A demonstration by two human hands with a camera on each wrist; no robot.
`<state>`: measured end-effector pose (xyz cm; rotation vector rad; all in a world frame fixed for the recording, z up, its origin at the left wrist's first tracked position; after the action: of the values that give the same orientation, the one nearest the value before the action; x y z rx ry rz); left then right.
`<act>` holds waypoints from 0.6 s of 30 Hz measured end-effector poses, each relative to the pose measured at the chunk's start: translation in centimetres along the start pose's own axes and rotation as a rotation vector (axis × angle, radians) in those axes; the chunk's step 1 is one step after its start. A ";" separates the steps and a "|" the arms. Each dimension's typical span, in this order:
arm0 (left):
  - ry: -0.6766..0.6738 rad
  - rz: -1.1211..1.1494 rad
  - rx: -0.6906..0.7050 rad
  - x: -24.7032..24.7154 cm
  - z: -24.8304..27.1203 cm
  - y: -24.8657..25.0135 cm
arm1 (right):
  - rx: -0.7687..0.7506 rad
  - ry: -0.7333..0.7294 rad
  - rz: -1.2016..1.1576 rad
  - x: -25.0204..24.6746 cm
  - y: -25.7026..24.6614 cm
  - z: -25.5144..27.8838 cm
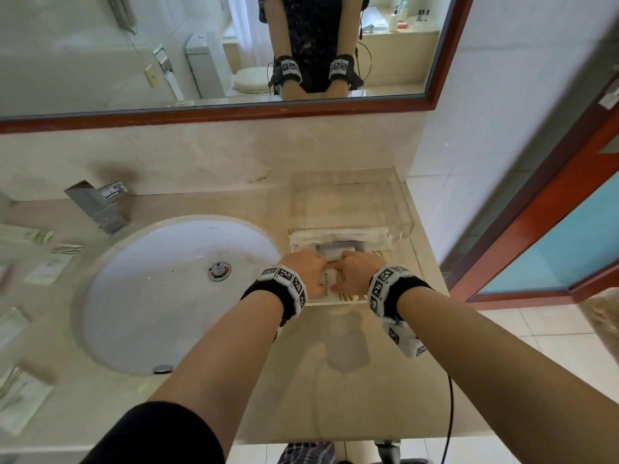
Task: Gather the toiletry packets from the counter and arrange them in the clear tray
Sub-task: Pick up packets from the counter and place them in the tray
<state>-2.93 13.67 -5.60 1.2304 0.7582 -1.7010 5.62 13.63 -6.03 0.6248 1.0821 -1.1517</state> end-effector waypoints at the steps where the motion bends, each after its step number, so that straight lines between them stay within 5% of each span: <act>1: 0.011 0.014 0.004 -0.1 -0.1 0.1 | 0.008 0.003 0.001 0.0 0.2 0.0; 18: 0.037 0.001 -0.099 1.3 -1.1 1.5 | 0.030 -0.012 -0.071 -0.1 0.0 0.9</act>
<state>-1.31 13.57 -7.18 1.1967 0.8536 -1.6241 5.92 12.91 -5.60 0.6060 1.0860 -1.2337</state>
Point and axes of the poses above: each hand's wrist, its own z-axis away from the middle knuckle, its own x-axis out of the palm, y = z × x, the point moved 8 cm from there along -z, towards the middle knuckle, and after that the axes turned 2 degrees about y, right-handed, at the moved point
